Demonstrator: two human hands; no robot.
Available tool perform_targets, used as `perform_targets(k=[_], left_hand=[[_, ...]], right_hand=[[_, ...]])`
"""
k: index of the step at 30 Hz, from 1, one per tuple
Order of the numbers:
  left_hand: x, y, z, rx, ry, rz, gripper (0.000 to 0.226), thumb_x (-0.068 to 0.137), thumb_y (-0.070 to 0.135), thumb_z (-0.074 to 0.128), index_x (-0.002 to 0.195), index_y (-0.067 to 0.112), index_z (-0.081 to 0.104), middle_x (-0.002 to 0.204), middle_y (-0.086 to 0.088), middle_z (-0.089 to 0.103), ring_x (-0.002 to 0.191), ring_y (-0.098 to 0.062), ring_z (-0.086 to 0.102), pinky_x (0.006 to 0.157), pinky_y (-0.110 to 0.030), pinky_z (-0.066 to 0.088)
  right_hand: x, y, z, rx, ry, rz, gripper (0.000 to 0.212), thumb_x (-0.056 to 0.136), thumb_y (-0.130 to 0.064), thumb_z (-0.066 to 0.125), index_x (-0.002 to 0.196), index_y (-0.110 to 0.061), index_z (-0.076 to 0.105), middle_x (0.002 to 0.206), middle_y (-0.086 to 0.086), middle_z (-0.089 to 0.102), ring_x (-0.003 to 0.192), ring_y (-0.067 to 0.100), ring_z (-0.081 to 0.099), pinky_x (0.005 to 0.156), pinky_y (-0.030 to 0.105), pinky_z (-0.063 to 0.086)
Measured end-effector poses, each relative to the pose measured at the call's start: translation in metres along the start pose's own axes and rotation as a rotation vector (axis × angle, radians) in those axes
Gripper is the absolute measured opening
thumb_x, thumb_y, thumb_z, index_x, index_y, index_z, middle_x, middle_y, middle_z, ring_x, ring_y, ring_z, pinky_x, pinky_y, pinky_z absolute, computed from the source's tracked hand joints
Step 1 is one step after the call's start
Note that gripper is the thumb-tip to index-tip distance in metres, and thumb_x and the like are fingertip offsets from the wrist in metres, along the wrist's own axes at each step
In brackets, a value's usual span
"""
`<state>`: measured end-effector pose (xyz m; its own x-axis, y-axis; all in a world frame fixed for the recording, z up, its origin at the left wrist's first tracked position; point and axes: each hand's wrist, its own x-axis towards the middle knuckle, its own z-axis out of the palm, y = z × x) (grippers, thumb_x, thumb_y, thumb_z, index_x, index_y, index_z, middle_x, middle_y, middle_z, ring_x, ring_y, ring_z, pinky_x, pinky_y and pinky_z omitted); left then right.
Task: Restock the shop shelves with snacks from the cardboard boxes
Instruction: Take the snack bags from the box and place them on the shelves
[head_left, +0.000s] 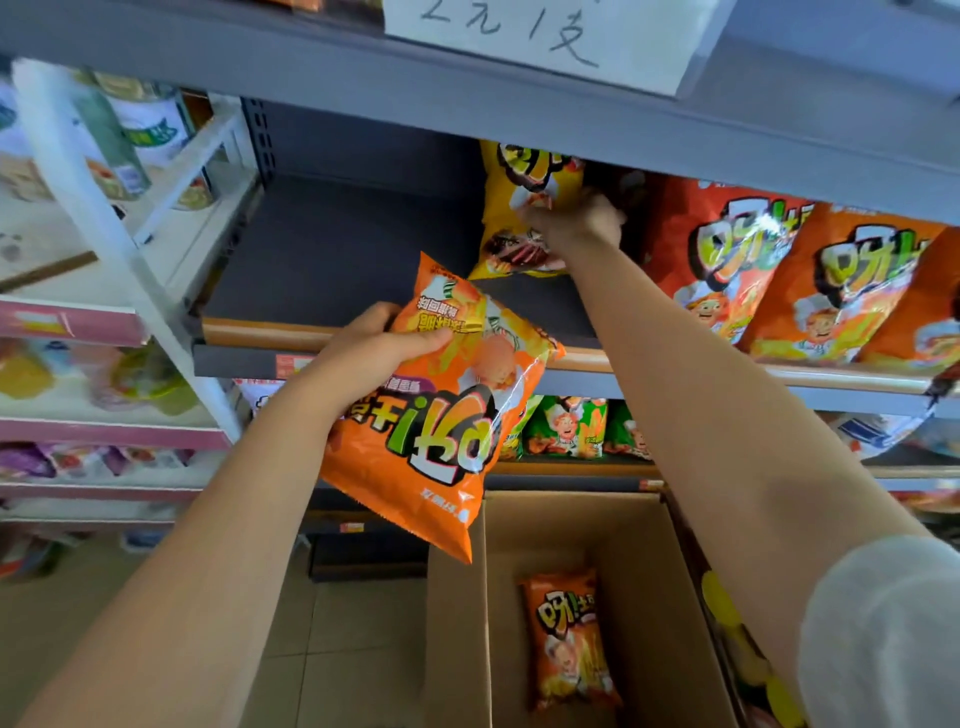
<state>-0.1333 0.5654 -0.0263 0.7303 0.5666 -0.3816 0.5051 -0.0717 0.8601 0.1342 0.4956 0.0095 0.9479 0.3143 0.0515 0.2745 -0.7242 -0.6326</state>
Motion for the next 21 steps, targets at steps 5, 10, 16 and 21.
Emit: perform_targets(k=[5,10,16,21], left_hand=[[0.0,0.0,0.002,-0.01,0.004,-0.007,0.057,0.079,0.061,0.071,0.125,0.035,0.05,0.101,0.005,0.07,0.087,-0.019,0.07,0.077,-0.038,0.054],[-0.001,0.001,0.002,-0.008,-0.001,-0.011,0.054,0.08,0.06,0.07,0.122,0.035,0.049,0.102,0.006,0.069,0.087,-0.018,0.07,0.077,-0.038,0.055],[0.001,0.002,0.002,-0.004,-0.002,-0.003,0.058,0.081,0.06,0.07,0.127,0.033,0.049,0.104,0.006,0.069,0.088,-0.018,0.069,0.077,-0.037,0.055],[0.0,0.001,0.002,-0.025,0.0,0.005,0.06,0.08,0.061,0.07,0.128,0.033,0.048,0.104,0.006,0.07,0.088,-0.018,0.071,0.079,-0.038,0.057]], right_hand=[[0.006,-0.007,0.017,0.179,0.012,-0.054,0.089,0.054,-0.067,0.078,0.127,-0.021,0.058,0.115,-0.001,0.07,0.104,0.021,0.068,0.084,0.038,0.06],[0.022,0.0,0.021,0.177,0.122,0.053,0.081,0.079,-0.058,0.07,0.141,-0.013,0.044,0.135,0.01,0.059,0.126,0.027,0.056,0.099,0.033,0.048],[0.045,-0.001,0.028,0.181,0.032,0.111,0.1,0.088,-0.058,0.062,0.152,-0.001,0.011,0.151,0.022,0.032,0.139,0.033,0.039,0.109,0.037,0.043],[0.066,0.026,0.04,0.357,-0.019,0.143,0.121,0.05,-0.079,0.067,0.143,-0.01,0.031,0.138,0.016,0.046,0.124,0.034,0.054,0.096,0.045,0.054]])
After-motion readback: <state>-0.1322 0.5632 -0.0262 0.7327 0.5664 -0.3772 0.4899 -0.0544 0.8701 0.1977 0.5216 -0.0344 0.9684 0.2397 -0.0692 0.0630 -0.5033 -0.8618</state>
